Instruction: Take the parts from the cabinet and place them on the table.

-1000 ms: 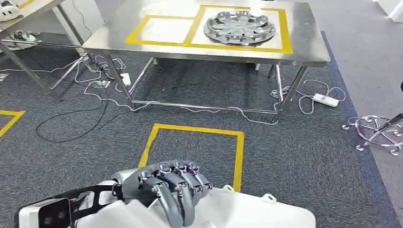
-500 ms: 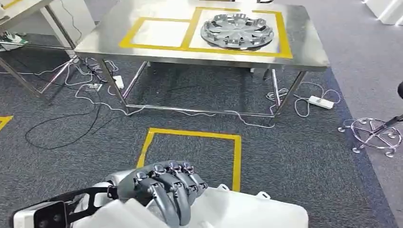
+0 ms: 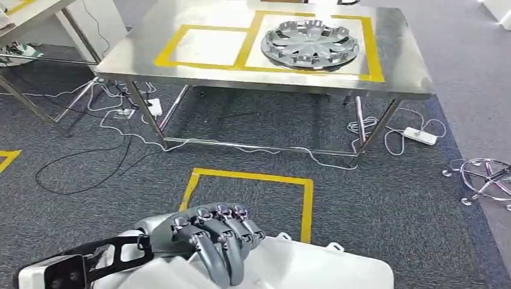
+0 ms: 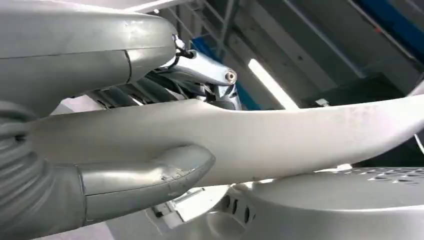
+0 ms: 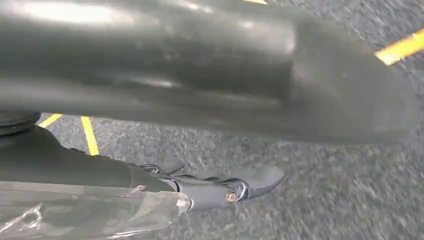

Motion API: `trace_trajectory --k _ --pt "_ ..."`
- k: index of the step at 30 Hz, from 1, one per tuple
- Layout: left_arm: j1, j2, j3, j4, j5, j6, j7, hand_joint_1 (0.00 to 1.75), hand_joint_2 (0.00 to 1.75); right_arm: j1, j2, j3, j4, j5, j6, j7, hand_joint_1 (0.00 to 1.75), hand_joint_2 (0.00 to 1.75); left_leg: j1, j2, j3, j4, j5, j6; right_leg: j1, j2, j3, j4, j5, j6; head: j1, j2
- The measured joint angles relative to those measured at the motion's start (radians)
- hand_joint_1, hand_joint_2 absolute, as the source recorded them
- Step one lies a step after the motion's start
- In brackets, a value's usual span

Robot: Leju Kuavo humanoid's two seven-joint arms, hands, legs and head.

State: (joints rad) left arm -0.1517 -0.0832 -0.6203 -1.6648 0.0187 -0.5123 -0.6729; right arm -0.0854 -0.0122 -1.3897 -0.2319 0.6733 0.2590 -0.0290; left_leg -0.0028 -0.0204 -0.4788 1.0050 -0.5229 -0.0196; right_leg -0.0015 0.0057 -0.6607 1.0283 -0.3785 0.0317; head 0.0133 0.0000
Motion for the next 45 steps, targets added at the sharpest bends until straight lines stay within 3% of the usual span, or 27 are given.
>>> trace_trajectory --k 1,3,5,6,7,9,11,12,15,17,18,20,21,22,24,26,27,28,31,33,36,37,38,41,42,43,45 --pt "0.0 0.0 0.0 -0.001 0.0 0.001 0.0 1.75 1.75 0.0 0.0 0.0 0.0 0.0 0.0 -0.001 0.0 0.0 0.001 0.001 -0.011 0.024 0.004 -0.005 -0.006 0.003 0.013 -0.007 -0.001 -0.006 0.0 0.0" --pt "-0.001 0.002 0.0 -0.003 -0.002 0.003 0.0 1.75 1.75 0.0 0.0 0.0 0.0 0.0 0.0 -0.002 0.0 0.0 0.001 0.003 -0.089 0.154 0.004 -0.014 -0.006 0.002 0.03 -0.01 -0.016 -0.019 -0.001 0.0" --pt "0.001 0.003 0.0 -0.003 -0.002 0.004 0.0 1.75 1.75 -0.001 0.0 0.0 0.0 0.001 0.001 -0.002 0.0 0.0 0.001 0.004 -0.182 0.272 -0.073 -0.018 -0.005 0.002 0.047 -0.01 -0.034 -0.02 0.0 0.0" --pt "0.001 0.005 0.0 -0.003 -0.003 0.005 0.0 1.75 1.75 -0.001 0.0 0.0 0.0 0.002 0.001 -0.002 0.0 0.0 0.001 0.004 -0.212 0.295 -0.102 -0.018 -0.005 0.002 0.058 -0.01 -0.044 -0.02 -0.001 0.0" --pt "0.001 0.005 0.0 -0.003 -0.003 0.005 0.0 1.75 1.75 -0.001 0.0 0.0 0.0 0.003 0.001 -0.002 0.0 0.0 0.001 0.004 -0.227 0.288 -0.103 -0.019 -0.005 0.003 0.071 -0.01 -0.053 -0.02 0.0 0.0" --pt "0.001 0.006 0.0 -0.003 -0.008 0.006 0.0 1.75 1.75 -0.001 0.0 0.002 0.0 0.01 0.0 -0.01 0.0 0.0 0.001 0.004 -0.207 0.186 -0.019 -0.015 -0.005 0.003 0.103 -0.01 -0.075 -0.018 -0.001 0.0" --pt "0.001 0.007 0.0 -0.003 -0.011 0.008 0.0 1.75 1.75 0.001 0.0 0.007 0.0 0.017 -0.001 -0.022 0.0 0.0 0.001 0.008 -0.164 0.042 0.118 -0.008 -0.006 0.004 0.116 -0.012 -0.094 -0.011 0.0 0.0" --pt "0.0 0.007 0.0 -0.003 -0.012 0.009 0.0 1.75 1.75 -0.001 0.0 0.01 0.0 0.017 -0.002 -0.029 0.0 0.0 0.0 0.013 -0.163 -0.004 0.118 -0.005 0.001 0.007 0.129 -0.003 -0.106 -0.004 -0.004 0.0" --pt "0.001 0.007 0.0 -0.007 -0.015 0.013 0.0 1.75 1.75 -0.001 0.002 0.01 0.0 0.011 -0.003 -0.046 0.0 0.0 -0.003 0.01 -0.154 -0.007 0.118 0.018 -0.001 0.006 0.147 -0.006 -0.104 0.018 0.001 0.0" --pt "0.002 0.007 0.001 -0.01 -0.018 0.015 0.0 1.75 1.75 -0.002 0.002 0.011 0.0 0.008 -0.002 -0.057 0.0 0.0 0.001 0.014 -0.131 -0.009 0.119 0.031 -0.003 0.004 0.144 0.016 -0.13 0.024 0.002 0.0" --pt "0.003 0.005 0.002 -0.01 -0.019 0.016 0.0 1.75 1.75 -0.005 0.003 0.011 0.0 0.005 -0.002 -0.061 0.0 0.0 0.001 0.017 -0.124 -0.009 0.114 0.035 -0.003 0.003 0.114 0.071 -0.146 0.025 0.008 0.0" --pt "0.004 0.006 0.002 -0.011 -0.022 0.019 0.0 1.75 1.75 -0.004 0.003 0.011 0.0 0.001 -0.002 -0.064 0.0 0.0 0.001 0.022 -0.113 -0.009 0.099 0.038 -0.003 0.003 0.01 0.234 -0.205 0.031 0.008 0.0" --pt "0.006 0.006 0.002 -0.011 -0.023 0.02 0.0 1.75 1.75 -0.001 0.003 0.011 0.0 0.0 -0.002 -0.064 0.0 0.0 0.001 0.023 -0.105 -0.008 0.091 0.037 -0.003 0.003 -0.03 0.282 -0.23 0.031 0.007 0.0" --pt "0.008 0.006 0.002 -0.011 -0.024 0.021 0.0 1.75 1.75 0.002 0.004 0.011 0.0 0.0 -0.002 -0.064 0.0 0.0 0.001 0.025 -0.095 -0.008 0.081 0.037 -0.004 0.003 -0.049 0.287 -0.231 0.032 0.008 0.0" --pt "0.009 0.007 0.002 -0.011 -0.025 0.023 0.0 1.75 1.75 0.001 0.004 0.011 0.0 -0.001 -0.002 -0.066 0.0 0.0 0.001 0.033 -0.067 -0.008 0.06 0.033 -0.005 0.001 -0.035 0.198 -0.169 0.037 0.008 0.0" --pt "0.009 0.007 0.002 -0.011 -0.026 0.023 0.0 1.75 1.75 0.0 0.004 0.011 0.0 -0.001 0.0 -0.066 0.0 0.0 0.001 0.044 -0.033 -0.009 0.033 0.024 -0.006 -0.031 0.012 0.039 -0.03 0.033 0.008 0.0" --pt "0.009 0.009 0.002 -0.011 -0.026 0.023 0.0 1.75 1.75 -0.002 0.008 0.013 0.001 0.003 0.002 -0.063 0.0 0.0 -0.005 0.043 -0.02 -0.003 0.021 0.017 -0.004 -0.038 0.011 0.006 -0.019 0.029 0.01 0.0" --pt "0.008 0.011 0.002 -0.013 -0.028 0.023 0.0 1.75 1.75 -0.003 0.009 0.016 0.002 0.007 0.002 -0.056 0.0 0.0 -0.009 0.048 -0.024 -0.011 0.017 0.012 -0.003 -0.034 0.023 0.008 -0.034 0.014 0.008 0.0" --pt "0.008 0.011 0.002 -0.014 -0.029 0.022 0.0 1.75 1.75 0.0 0.01 0.021 0.002 0.013 0.005 -0.05 0.0 0.0 -0.006 0.051 -0.01 -0.012 0.014 -0.004 -0.004 -0.02 0.028 0.005 -0.027 -0.006 0.006 0.0" --pt "0.007 0.011 0.002 -0.014 -0.029 0.022 0.0 1.75 1.75 -0.001 0.01 0.024 0.002 0.012 0.006 -0.05 0.0 0.0 -0.005 0.037 -0.044 0.063 -0.006 -0.012 -0.006 -0.015 0.043 0.001 -0.036 -0.017 0.004 0.0" --pt "0.011 0.015 0.002 -0.014 -0.029 0.022 0.0 1.75 1.75 -0.003 0.01 0.025 0.003 0.013 0.006 -0.05 0.0 0.0 -0.005 0.031 -0.188 0.274 -0.096 -0.017 -0.003 -0.007 0.058 0.001 -0.055 -0.026 0.005 0.0" --pt "0.012 0.016 0.002 -0.014 -0.029 0.023 0.0 1.75 1.75 -0.002 0.01 0.025 0.003 0.014 0.006 -0.049 0.0 0.0 -0.005 0.031 -0.217 0.294 -0.099 -0.015 -0.001 -0.004 0.066 0.001 -0.062 -0.026 0.004 0.0" --pt "0.012 0.018 0.002 -0.014 -0.03 0.023 0.0 1.75 1.75 -0.001 0.01 0.025 0.003 0.015 0.006 -0.048 0.0 0.0 -0.005 0.03 -0.225 0.276 -0.074 -0.011 0.0 0.0 0.076 0.001 -0.069 -0.026 0.005 0.0" --pt "0.011 0.019 0.002 -0.014 -0.033 0.023 0.0 1.75 1.75 -0.002 0.011 0.025 0.003 0.015 0.006 -0.047 0.0 0.0 -0.01 0.029 -0.169 0.077 0.104 0.005 0.0 0.008 0.115 -0.001 -0.095 -0.021 0.004 0.0" --pt "0.011 0.019 0.002 -0.014 -0.033 0.024 0.0 1.75 1.75 -0.003 0.013 0.026 0.003 0.015 0.006 -0.047 0.0 0.0 -0.013 0.029 -0.164 0.02 0.137 0.011 0.002 0.011 0.124 0.003 -0.102 -0.016 0.004 0.0" --pt "0.01 0.02 0.002 -0.014 -0.034 0.025 0.0 1.75 1.75 -0.005 0.013 0.026 0.003 0.015 0.006 -0.046 0.0 0.0 -0.014 0.026 -0.158 0.003 0.101 0.011 0.005 0.015 0.12 0.005 -0.109 -0.01 0.001 0.0" --pt "0.01 0.02 0.002 -0.016 -0.036 0.026 0.0 1.75 1.75 -0.002 0.014 0.026 0.003 0.015 0.008 -0.045 0.0 0.0 -0.014 0.023 -0.152 -0.006 0.111 0.021 0.004 0.014 0.128 0.011 -0.107 0.005 -0.002 0.0"
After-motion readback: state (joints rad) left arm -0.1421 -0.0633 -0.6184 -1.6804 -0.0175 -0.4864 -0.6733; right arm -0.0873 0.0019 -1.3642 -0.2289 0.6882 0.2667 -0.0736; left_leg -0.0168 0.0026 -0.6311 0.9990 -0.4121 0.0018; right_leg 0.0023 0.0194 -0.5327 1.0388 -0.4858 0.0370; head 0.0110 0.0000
